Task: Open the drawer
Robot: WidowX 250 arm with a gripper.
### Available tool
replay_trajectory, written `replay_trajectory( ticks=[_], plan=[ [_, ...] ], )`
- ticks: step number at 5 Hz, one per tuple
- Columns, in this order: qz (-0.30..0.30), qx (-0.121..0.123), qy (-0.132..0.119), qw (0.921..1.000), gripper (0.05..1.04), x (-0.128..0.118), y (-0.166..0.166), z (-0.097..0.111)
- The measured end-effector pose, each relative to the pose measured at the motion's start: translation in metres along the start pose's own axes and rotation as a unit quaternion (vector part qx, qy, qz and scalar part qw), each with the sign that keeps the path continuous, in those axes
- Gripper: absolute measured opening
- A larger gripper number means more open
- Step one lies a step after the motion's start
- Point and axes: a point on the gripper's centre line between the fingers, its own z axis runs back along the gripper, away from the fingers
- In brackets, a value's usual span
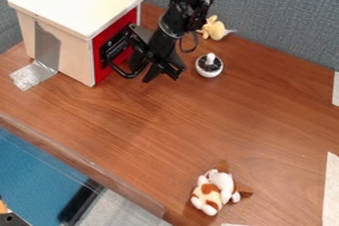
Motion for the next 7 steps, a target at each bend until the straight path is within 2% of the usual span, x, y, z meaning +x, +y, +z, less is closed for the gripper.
replay_trajectory(
  ticks=[1,2,3,5,7],
  plan=[
    [-0.001,0.0,0.0,1.0,0.161,0.0,0.0,0.0],
    [-0.008,-0.007,-0.003,0.9999,0.123,-0.001,-0.011,0.005],
    [-0.015,-0.015,-0.016,0.9996,0.122,0.0,-0.024,0.022],
    [-0.021,-0.029,-0.025,0.999,0.122,0.001,-0.058,0.047],
    [-0.021,-0.036,-0.019,0.999,0.122,-0.002,-0.066,0.05]
  ],
)
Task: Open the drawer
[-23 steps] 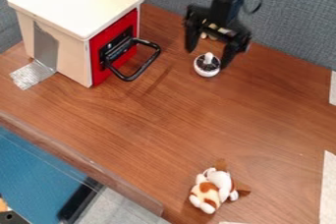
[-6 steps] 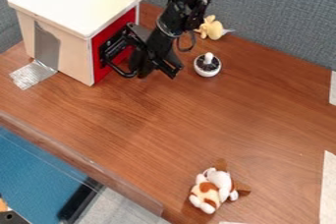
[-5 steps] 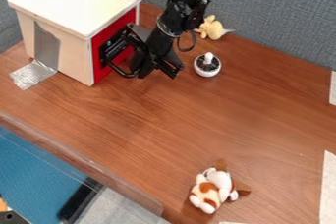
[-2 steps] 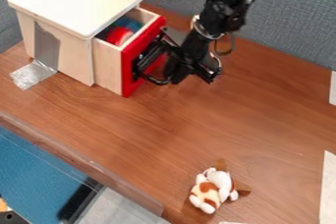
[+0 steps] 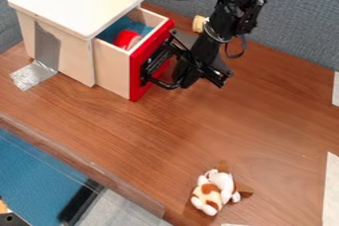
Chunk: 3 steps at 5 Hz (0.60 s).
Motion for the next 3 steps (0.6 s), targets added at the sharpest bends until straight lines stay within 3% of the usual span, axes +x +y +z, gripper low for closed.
replay_trajectory(
  ticks=[1,2,3],
  plan=[
    [0.002,-0.004,0.002,1.0,0.161,-0.001,-0.001,0.001],
    [0.004,-0.01,0.004,0.9999,0.386,-0.001,-0.004,0.001],
    [0.016,-0.036,-0.034,0.9986,0.691,0.004,0.001,0.025]
  ],
)
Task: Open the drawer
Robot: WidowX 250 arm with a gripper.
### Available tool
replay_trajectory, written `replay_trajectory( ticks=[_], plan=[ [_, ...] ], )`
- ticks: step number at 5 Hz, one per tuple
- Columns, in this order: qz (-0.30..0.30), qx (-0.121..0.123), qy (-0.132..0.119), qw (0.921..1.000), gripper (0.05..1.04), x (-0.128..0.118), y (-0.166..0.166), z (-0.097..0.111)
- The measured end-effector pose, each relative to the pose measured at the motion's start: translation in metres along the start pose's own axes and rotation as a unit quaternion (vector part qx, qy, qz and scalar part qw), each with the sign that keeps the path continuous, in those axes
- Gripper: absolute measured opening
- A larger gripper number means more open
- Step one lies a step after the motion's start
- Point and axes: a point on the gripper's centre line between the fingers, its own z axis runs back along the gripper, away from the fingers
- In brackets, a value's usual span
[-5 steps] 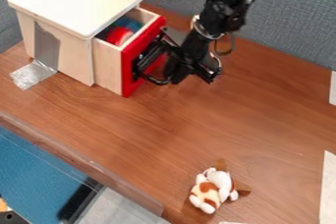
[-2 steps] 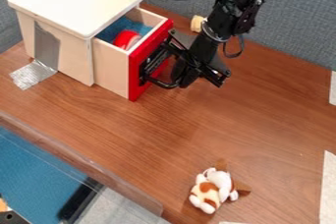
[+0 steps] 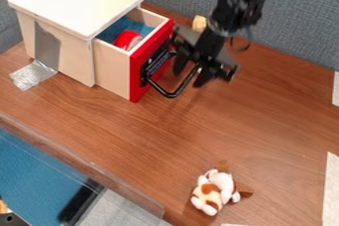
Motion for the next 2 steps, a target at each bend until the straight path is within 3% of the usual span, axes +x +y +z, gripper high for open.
replay_trajectory(
  ticks=[1,2],
  plan=[
    [0.006,-0.016,-0.026,0.9995,0.965,0.006,0.008,0.021],
    [0.007,-0.038,-0.034,0.9987,1.005,0.006,0.012,0.035]
  ],
)
